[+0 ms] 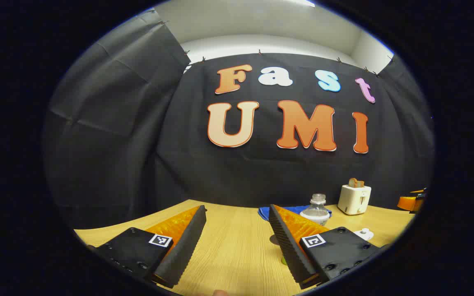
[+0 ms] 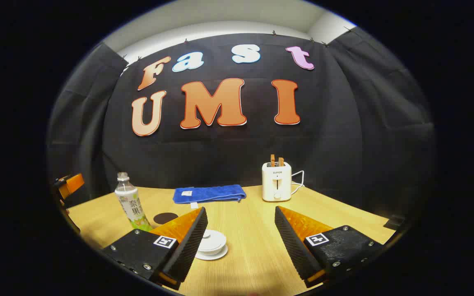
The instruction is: Open the teacup lid with one hand, grasp the water bottle and pour water into the teacup with the other hand; after pouring, place the water bottle on the coaster and then close the teacup lid.
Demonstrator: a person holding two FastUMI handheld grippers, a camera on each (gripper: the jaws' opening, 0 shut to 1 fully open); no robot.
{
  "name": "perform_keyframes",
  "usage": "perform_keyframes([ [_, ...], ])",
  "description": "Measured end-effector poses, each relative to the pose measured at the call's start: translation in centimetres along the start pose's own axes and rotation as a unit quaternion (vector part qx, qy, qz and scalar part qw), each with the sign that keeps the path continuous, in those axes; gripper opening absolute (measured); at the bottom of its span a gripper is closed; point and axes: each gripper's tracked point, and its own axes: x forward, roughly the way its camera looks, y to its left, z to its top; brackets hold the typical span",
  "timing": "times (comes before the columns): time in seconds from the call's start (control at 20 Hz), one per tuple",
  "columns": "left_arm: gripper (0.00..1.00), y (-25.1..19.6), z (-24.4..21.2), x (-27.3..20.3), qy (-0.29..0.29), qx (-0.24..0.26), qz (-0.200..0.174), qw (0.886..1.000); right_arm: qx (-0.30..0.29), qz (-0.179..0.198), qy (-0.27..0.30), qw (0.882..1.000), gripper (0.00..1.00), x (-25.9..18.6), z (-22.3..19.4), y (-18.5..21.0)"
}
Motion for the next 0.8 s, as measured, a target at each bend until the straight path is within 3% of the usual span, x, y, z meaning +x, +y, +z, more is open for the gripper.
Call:
perform_keyframes([
  [0.05, 0.99, -0.5, -0.3, -0.1, 0.008, -0.007, -0.010, 1.000, -0.004, 0.002, 0.002, 1.000, 0.98, 0.0, -0.1, 0.2],
  [0.25, 0.99, 0.7, -0.5, 0.2, 0.010, 0.010, 0.019, 1.000, 0.001, 0.024, 0.000, 1.000, 0.98, -1.0, 0.2, 0.3],
  [0.45, 0.99, -0.8, -1.8, 0.3, 0.042, -0.020, -0.014, 0.999, 0.010, -0.002, 0.007, 1.000, 0.98, -0.1, -0.3, -0.2],
  [0.7, 0.98, -1.6, -2.8, 0.2, 0.058, -0.036, -0.052, 0.996, 0.014, -0.006, 0.020, 1.000, 0.98, 0.3, -1.1, -0.2],
  [0.8, 0.99, -0.8, -2.7, 0.3, 0.056, -0.028, -0.038, 0.997, 0.005, -0.003, 0.028, 1.000, 0.99, 0.3, -1.8, 0.0],
])
